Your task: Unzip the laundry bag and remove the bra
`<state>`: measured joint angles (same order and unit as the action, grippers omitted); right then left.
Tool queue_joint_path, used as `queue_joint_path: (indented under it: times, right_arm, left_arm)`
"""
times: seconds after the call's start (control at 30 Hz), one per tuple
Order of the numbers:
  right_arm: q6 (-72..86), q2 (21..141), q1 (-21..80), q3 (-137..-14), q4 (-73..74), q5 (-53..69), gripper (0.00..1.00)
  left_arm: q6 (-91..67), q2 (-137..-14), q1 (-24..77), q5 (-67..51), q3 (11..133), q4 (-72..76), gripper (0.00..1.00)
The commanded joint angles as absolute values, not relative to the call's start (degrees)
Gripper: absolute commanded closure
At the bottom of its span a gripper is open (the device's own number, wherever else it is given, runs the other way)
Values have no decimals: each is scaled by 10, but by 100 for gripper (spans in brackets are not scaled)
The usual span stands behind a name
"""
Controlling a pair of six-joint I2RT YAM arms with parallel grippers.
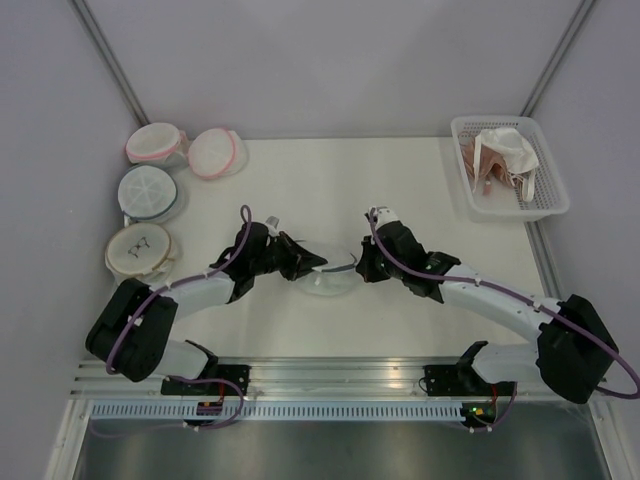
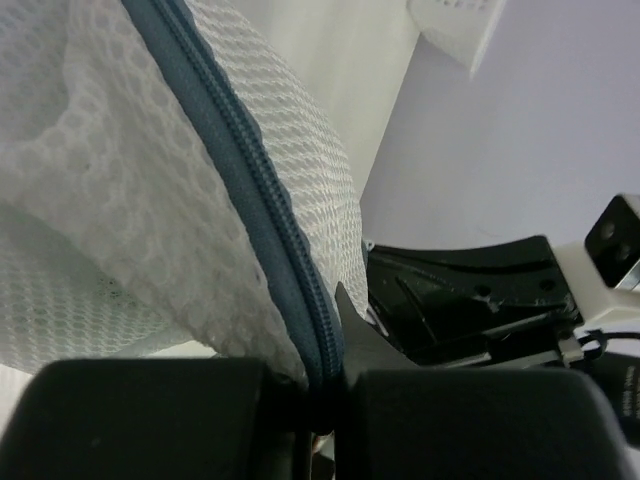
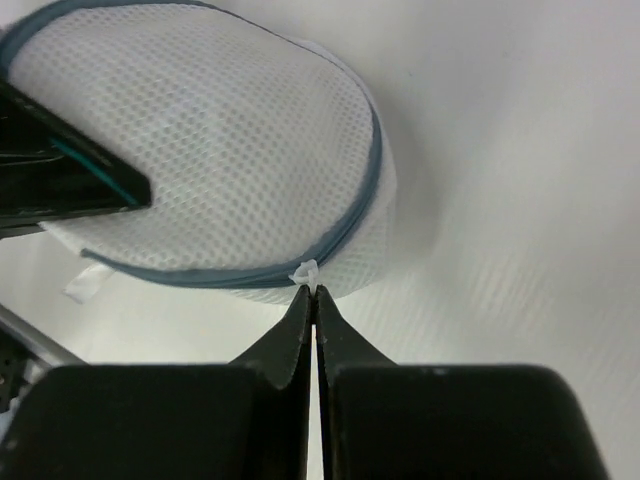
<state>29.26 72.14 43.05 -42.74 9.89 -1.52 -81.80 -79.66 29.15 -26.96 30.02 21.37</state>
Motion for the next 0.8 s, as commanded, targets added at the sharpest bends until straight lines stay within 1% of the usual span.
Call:
queue_joint_path:
  times: [0.0,0.07,0.13,0.23,0.3,0.33,0.37,0.5,0.53,0.57,0.6,0.63,0.7,0.73,0.77]
  right_arm:
    - [270,743,427,-470,191,-106,100]
    - [272,773,428,-484,227,-152,100]
    - [281,797,427,-502,242,-173,100]
    - [294,813,427,-518,256,-199,100]
    - [294,812,427,-520,261,-200,100]
    - [297,805,427,-519,261,-200,100]
    - [297,799,427,-518,262,-200,100]
    - [301,771,427,-505,263,-202,100]
    - [302,763,427,-504,265,-201,99]
    - [302,760,428,-503,266,-200,100]
    - [302,757,427,-502,266,-198,100]
    - [302,755,427,-502,267,-199,99]
    - [302,750,427,-503,271,-203,99]
    - [302,746,427,-501,270,-207,100]
    - [302,744,427,-503,268,-208,100]
  left_arm:
    - [-653,-803,283,-331,322,160,98]
    - [-604,-802,282,-332,337,135,98]
    - [-531,-809,278,-337,365,72,98]
    - [-449,-833,268,-348,398,33,98]
    - [-417,-862,258,-373,409,38,98]
    - [-408,-879,247,-392,421,68,98]
    - [-403,-914,241,-405,435,63,98]
    - [-415,-994,221,-428,503,86,98]
    - [-418,-1004,218,-425,531,97,87]
    - [-424,-1016,217,-416,543,104,79]
    - [-446,-1027,217,-416,554,119,57]
    - [-463,-1030,216,-421,556,147,47]
    - [-491,-1023,216,-409,561,173,34]
    - [-497,-998,216,-396,558,172,29]
    - [-501,-982,215,-357,555,149,24]
